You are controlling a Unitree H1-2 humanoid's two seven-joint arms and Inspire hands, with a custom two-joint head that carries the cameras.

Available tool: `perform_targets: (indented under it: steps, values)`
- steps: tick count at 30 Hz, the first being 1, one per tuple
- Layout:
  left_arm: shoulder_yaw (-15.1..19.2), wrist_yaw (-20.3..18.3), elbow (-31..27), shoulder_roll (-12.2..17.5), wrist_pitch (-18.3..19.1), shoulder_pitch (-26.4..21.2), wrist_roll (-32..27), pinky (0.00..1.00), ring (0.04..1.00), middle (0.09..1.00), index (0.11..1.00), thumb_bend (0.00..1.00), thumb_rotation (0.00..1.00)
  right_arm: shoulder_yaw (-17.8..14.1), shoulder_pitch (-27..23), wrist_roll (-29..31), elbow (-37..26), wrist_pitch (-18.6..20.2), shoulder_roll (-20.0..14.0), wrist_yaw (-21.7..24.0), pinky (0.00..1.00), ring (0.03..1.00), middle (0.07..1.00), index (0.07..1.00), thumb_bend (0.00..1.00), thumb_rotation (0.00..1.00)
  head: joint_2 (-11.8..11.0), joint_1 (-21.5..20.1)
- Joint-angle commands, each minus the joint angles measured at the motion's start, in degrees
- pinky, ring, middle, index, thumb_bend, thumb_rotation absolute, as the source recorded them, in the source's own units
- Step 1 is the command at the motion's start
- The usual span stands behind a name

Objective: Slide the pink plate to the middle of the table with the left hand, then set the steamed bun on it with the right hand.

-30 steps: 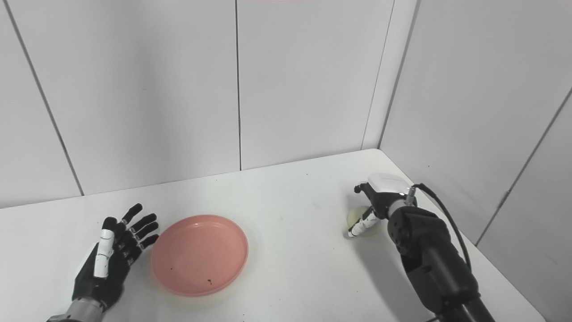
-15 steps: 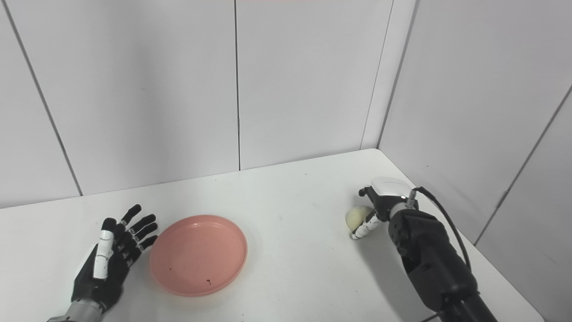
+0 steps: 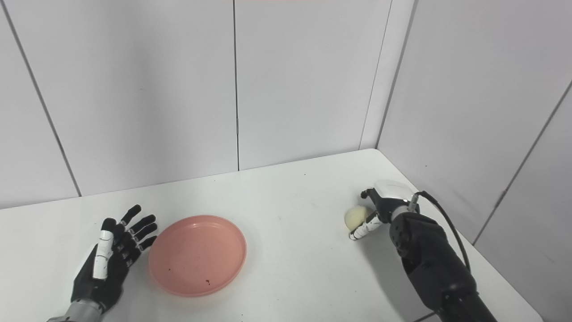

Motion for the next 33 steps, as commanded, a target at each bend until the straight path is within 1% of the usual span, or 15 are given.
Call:
perform_targets:
  steps: [1, 6, 7, 9, 11, 13, 14, 15, 17, 18, 19, 21, 22, 25, 33]
  values:
    - [-0.59, 0.22, -0.05, -0.37, 1.23, 0.18, 0.24, 0.82, 0.87, 0.833, 0.899, 0.81, 0.91, 0.62, -1.59, 0.5, 0.37, 0.12, -1.57, -1.54, 0.73, 0.864, 0.88, 0.8, 1.0, 0.32, 0.16, 0.12]
    - [-0.57, 0.21, 0.03, -0.41, 1.3, 0.16, 0.0, 0.81, 0.866, 0.833, 0.9, 0.8, 0.91, 1.03, -1.43, 0.84, 0.83, 0.56, -1.45, -1.83, 0.72, 0.866, 0.882, 0.799, 1.0, 0.31, 0.1, 0.05]
    - [-0.54, 0.17, 0.07, -0.42, 1.36, 0.15, -0.09, 0.81, 0.867, 0.833, 0.9, 0.8, 0.91, 0.87, -1.39, 1.21, 0.98, 0.53, -1.34, -2.19, 0.66, 0.824, 0.878, 0.792, 0.99, 0.28, 0.09, 0.06]
    - [-0.52, 0.05, 0.19, -0.42, 1.24, 0.12, -0.17, 0.82, 0.867, 0.833, 0.902, 0.8, 0.91, 0.61, -1.09, 2.41, 1.0, 0.01, -1.3, -3.56, 0.61, 0.769, 0.859, 0.781, 0.98, 0.24, 0.09, 0.06]
    - [-0.54, 0.15, 0.12, -0.44, 1.27, 0.14, -0.07, 0.82, 0.867, 0.832, 0.901, 0.8, 0.91, 0.89, -0.84, 3.28, 1.04, -0.59, -1.62, -4.83, 0.54, 0.699, 0.819, 0.752, 0.96, 0.19, 0.09, 0.06]
    - [-0.53, 0.22, 0.05, -0.46, 1.32, 0.16, -0.04, 0.81, 0.865, 0.83, 0.9, 0.8, 0.91, 1.51, -0.8, 3.72, 1.14, -0.65, -2.04, -5.47, 0.51, 0.644, 0.766, 0.732, 0.94, 0.18, 0.09, 0.06]
    - [-0.58, 0.25, 0.01, -0.49, 1.34, 0.17, 0.02, 0.82, 0.866, 0.831, 0.901, 0.8, 0.91, 1.88, -0.91, 3.61, 1.12, -0.25, -2.18, -5.47, 0.4, 0.505, 0.624, 0.694, 0.76, 0.09, 0.07, 0.11]
    - [-0.62, 0.29, 0.01, -0.52, 1.33, 0.17, 0.08, 0.82, 0.866, 0.832, 0.901, 0.8, 0.91, 2.1, -1.0, 3.55, 1.06, 0.13, -2.25, -5.38, 0.38, 0.476, 0.595, 0.686, 0.72, 0.07, 0.09, 0.14]
    - [-0.67, 0.41, 0.02, -0.56, 1.37, 0.13, 0.19, 0.81, 0.865, 0.83, 0.899, 0.8, 0.91, 2.1, -1.12, 3.37, 0.8, 0.59, -2.14, -4.81, 0.25, 0.324, 0.497, 0.633, 0.6, 0.01, 0.09, 0.18]
    - [-0.67, 0.46, -0.01, -0.56, 1.39, 0.13, 0.21, 0.81, 0.865, 0.829, 0.898, 0.8, 0.91, 2.04, -1.19, 3.27, 0.75, 0.64, -2.09, -4.39, 0.22, 0.288, 0.484, 0.617, 0.59, 0.01, 0.13, 0.22]
    - [-0.68, 0.49, -0.03, -0.56, 1.4, 0.13, 0.22, 0.81, 0.864, 0.83, 0.898, 0.8, 0.91, 2.01, -1.24, 3.19, 0.72, 0.66, -2.07, -4.11, 0.21, 0.274, 0.477, 0.542, 0.56, 0.0, 0.13, 0.22]
    - [-0.71, 0.32, -0.1, -0.52, 1.35, 0.15, 0.11, 0.81, 0.864, 0.83, 0.899, 0.8, 0.91, 1.96, -1.4, 2.85, 0.74, 0.67, -2.02, -3.29, 0.22, 0.286, 0.462, 0.507, 0.54, 0.0, 0.17, 0.19]
    - [-0.67, 0.23, -0.1, -0.52, 1.34, 0.15, -0.01, 0.81, 0.864, 0.83, 0.901, 0.8, 0.91, 1.94, -1.41, 2.79, 0.75, 0.67, -2.01, -3.02, 0.24, 0.307, 0.43, 0.518, 0.53, 0.0, 0.17, 0.19]
    - [-0.58, 0.28, -0.32, -0.57, 1.7, 0.2, -0.18, 0.82, 0.863, 0.828, 0.899, 0.8, 0.91, 2.51, -1.49, 2.82, 0.95, 0.65, -2.43, -2.35, 0.26, 0.326, 0.426, 0.514, 0.53, 0.0, 0.25, 0.18]
    - [-0.57, 0.16, -0.49, -0.41, 1.98, 0.27, -0.21, 0.81, 0.859, 0.829, 0.903, 0.81, 0.9, 3.74, -0.99, 4.24, 0.56, 0.55, -3.67, -1.46, 0.28, 0.356, 0.471, 0.488, 0.53, 0.0, 0.39, 0.08]
